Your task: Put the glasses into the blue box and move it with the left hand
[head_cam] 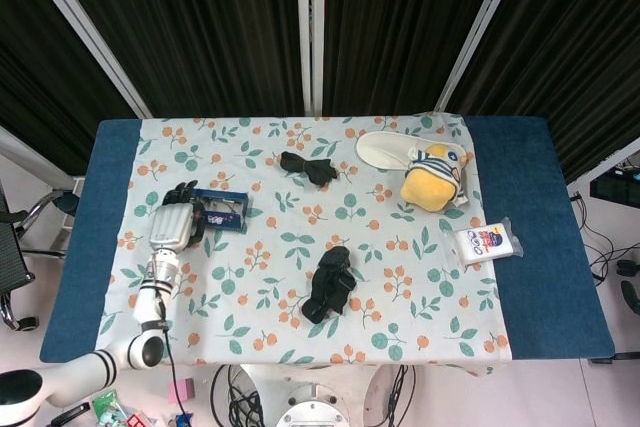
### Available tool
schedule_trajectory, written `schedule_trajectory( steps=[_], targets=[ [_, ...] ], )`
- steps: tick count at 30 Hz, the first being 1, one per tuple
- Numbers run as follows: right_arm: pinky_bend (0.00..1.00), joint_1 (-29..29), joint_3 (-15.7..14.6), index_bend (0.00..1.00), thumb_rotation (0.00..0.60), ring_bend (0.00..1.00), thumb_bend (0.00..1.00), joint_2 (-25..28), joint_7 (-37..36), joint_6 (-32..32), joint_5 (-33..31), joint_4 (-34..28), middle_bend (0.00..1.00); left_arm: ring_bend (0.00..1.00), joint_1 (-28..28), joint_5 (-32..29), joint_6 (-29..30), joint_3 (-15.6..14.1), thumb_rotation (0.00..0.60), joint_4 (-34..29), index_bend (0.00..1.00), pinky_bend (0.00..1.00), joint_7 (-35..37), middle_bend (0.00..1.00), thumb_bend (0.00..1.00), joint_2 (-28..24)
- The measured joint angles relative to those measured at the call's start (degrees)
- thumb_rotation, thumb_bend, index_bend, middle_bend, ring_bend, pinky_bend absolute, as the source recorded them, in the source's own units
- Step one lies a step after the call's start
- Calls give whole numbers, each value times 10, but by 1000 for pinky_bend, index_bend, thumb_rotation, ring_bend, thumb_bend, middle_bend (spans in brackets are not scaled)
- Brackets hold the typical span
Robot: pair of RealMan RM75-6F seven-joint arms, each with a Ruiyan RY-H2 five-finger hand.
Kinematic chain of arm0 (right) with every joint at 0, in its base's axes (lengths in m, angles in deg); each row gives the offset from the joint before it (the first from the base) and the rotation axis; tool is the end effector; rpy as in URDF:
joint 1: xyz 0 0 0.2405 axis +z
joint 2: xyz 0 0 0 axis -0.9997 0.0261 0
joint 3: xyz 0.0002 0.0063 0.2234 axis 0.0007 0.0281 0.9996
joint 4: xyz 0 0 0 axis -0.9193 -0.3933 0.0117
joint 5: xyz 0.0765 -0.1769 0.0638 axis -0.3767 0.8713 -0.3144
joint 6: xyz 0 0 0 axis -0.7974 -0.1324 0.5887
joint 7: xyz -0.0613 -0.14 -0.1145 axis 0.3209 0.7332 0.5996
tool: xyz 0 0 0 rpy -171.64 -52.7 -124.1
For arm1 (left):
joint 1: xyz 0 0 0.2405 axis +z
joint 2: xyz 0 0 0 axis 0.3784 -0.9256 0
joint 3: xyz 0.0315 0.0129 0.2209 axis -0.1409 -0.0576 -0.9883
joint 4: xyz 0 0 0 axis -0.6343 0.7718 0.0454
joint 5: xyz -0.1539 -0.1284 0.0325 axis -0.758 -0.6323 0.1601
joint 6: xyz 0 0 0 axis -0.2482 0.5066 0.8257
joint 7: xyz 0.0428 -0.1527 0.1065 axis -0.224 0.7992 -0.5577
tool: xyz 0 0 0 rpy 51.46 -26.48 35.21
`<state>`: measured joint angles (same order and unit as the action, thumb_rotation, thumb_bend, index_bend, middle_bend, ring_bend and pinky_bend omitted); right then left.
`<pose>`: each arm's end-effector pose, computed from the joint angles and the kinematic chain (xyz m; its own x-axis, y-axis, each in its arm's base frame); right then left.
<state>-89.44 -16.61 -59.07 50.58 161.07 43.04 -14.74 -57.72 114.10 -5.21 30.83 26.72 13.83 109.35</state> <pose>-0.3170 -0.2096 0.2361 0.5208 0.1455 0.8412 -0.8506 0.1716 0.4970 -0.2091 0.3845 -0.0242 0.3410 0.1782 0.9230 0.9396 -0.0350 -0.3404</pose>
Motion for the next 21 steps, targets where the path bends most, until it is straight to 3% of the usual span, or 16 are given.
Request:
schedule_trajectory(
  steps=[6, 13, 17, 21],
  targets=[
    [0, -1, 1, 0, 600, 0, 198, -1, -5, 0, -3, 4, 0, 38, 28, 41, 47, -17, 600, -74, 579, 115, 11, 62, 534, -42],
    [0, 2, -3, 0, 600, 0, 198, -6, -1, -6, 3, 6, 0, 38, 104, 108, 129, -75, 600, -183, 579, 115, 31, 62, 533, -126],
    [0, 4, -5, 0, 600, 0, 197, -8, 6, -7, 7, 3, 0, 38, 138, 136, 158, -101, 600, -208, 579, 115, 51, 65, 533, -159],
    [0, 7, -7, 0, 600, 0, 198, -9, 15, -9, 9, -2, 0, 38, 149, 142, 164, -102, 600, -212, 579, 115, 69, 72, 533, -172]
  ],
)
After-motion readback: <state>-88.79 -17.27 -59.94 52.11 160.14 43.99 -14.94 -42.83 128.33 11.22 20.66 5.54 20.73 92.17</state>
